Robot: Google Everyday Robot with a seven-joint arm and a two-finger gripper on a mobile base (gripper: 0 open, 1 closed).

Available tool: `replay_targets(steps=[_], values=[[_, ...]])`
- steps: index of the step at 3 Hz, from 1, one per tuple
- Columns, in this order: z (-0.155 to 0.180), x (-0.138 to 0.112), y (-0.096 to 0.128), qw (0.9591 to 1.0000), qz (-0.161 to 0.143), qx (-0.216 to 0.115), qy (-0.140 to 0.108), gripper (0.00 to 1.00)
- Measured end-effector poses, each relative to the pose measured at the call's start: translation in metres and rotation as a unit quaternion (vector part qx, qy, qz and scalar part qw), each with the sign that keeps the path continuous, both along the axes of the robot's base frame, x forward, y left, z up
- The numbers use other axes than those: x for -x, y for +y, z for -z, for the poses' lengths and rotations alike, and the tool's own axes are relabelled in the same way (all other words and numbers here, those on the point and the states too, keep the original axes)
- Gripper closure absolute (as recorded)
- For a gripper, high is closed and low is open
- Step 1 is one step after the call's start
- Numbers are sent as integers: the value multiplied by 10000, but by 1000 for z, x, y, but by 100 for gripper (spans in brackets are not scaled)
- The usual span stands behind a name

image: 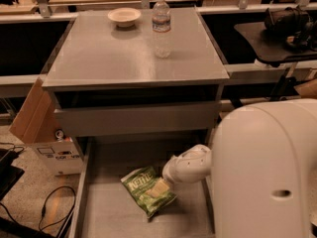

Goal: Pick green jalapeno chip bag from middle drawer and place on counter

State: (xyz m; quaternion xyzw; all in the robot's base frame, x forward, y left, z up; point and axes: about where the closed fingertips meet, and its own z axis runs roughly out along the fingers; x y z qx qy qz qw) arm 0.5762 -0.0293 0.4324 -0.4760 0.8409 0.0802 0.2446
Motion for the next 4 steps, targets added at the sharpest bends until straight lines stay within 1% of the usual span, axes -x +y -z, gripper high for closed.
replay_targets(steps=[1,2,3,4], values=[[15,3,7,9999,27,-40,115,0],[21,9,15,9997,-91,21,215,0],[48,25,38,9983,-268,-32,512,14],[90,45,61,9949,-393,-52,929,45]])
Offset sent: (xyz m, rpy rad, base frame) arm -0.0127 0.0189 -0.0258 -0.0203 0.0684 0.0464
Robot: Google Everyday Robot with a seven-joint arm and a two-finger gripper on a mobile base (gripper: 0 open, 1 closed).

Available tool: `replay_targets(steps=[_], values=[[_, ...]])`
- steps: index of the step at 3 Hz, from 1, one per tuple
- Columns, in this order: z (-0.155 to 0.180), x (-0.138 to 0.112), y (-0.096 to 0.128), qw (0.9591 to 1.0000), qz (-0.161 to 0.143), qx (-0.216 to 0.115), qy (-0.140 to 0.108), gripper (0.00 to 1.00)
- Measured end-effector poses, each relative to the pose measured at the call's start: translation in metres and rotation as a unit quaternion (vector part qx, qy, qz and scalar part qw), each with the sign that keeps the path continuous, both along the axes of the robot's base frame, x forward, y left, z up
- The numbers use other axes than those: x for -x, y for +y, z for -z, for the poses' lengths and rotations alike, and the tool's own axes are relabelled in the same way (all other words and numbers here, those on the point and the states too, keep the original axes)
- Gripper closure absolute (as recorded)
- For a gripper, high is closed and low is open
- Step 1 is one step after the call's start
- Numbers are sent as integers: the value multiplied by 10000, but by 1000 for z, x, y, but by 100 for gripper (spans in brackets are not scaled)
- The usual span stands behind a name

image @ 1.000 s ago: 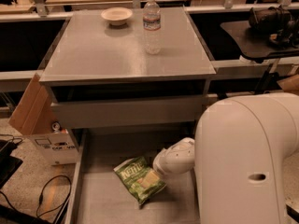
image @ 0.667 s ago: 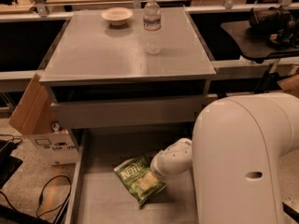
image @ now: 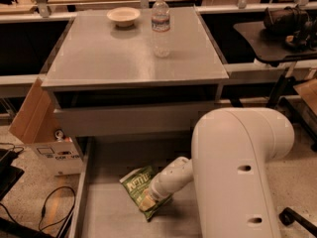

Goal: Pick green jalapeno chip bag from middle drawer and place on counter

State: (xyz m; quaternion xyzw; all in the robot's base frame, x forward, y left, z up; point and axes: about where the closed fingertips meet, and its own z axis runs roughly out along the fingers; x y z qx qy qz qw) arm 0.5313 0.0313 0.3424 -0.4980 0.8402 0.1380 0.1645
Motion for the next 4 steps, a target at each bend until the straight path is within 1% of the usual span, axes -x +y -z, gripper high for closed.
replay_targets(steps=[2,3,4], values=[[-11,0,0,10000,0,0,0,92],[-11,0,0,10000,0,0,0,100],[-12,0,0,10000,-1,0,0,100]])
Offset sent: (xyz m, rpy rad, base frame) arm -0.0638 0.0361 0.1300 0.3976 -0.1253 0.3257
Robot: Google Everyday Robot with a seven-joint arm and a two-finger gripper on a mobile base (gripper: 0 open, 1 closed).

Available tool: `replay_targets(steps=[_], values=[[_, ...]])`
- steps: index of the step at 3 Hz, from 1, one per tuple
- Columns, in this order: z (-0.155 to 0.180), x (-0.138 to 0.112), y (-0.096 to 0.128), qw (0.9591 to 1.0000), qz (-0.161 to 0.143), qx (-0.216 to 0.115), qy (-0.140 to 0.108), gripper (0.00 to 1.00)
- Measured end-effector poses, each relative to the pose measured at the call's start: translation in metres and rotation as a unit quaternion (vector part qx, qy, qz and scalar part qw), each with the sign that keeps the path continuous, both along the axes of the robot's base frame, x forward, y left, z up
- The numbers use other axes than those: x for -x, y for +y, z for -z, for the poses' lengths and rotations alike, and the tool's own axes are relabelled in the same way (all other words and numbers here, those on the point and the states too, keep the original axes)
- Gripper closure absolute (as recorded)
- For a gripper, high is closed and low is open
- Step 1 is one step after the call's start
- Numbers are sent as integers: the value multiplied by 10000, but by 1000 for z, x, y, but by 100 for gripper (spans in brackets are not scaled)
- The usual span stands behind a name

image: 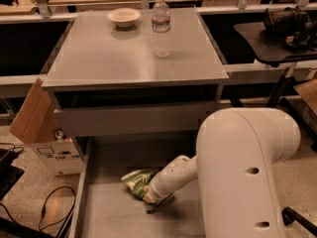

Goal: Pick green jalapeno chip bag from middle drawer and place on counter

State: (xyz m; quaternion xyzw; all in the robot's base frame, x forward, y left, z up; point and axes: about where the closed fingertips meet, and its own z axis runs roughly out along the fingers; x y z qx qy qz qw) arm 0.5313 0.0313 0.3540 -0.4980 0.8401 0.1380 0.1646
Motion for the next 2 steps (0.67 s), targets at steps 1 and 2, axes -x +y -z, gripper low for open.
replay_targets(steps=[1,2], values=[[-39,8,3,9992,-252,-174,-246,100],[-130,30,-7,9962,-575,-291,-579,100]])
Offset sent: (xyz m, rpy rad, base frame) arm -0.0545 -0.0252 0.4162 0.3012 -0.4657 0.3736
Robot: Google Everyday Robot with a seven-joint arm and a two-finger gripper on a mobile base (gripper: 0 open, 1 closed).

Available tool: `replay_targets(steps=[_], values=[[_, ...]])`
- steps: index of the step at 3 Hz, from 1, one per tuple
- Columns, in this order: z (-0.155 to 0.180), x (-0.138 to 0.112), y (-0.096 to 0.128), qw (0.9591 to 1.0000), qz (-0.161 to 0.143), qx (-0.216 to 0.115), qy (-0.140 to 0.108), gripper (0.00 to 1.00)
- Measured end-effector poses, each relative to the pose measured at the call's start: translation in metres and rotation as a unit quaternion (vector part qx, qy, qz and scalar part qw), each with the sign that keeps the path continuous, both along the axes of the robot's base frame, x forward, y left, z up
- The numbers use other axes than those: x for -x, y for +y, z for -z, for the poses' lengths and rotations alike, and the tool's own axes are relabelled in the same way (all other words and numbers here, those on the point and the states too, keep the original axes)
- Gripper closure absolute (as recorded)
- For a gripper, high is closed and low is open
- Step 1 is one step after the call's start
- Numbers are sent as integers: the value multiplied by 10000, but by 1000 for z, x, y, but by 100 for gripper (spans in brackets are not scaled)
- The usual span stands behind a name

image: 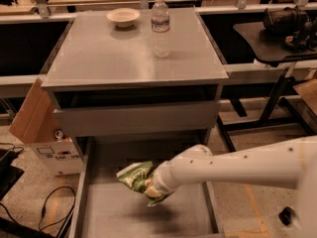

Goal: Pick green jalapeno chip bag from middle drawer and place on counter

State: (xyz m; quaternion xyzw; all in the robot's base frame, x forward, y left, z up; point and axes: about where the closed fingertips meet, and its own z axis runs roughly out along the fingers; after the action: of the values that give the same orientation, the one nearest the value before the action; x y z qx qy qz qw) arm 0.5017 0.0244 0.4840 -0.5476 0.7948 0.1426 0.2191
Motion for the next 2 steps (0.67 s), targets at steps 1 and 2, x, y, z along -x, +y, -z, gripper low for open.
replay_targets(steps=[1,2], values=[[-112,-8,7,9986,-86,-376,-354,100],[-225,-8,24,9909,-274,-1038,-814,100]])
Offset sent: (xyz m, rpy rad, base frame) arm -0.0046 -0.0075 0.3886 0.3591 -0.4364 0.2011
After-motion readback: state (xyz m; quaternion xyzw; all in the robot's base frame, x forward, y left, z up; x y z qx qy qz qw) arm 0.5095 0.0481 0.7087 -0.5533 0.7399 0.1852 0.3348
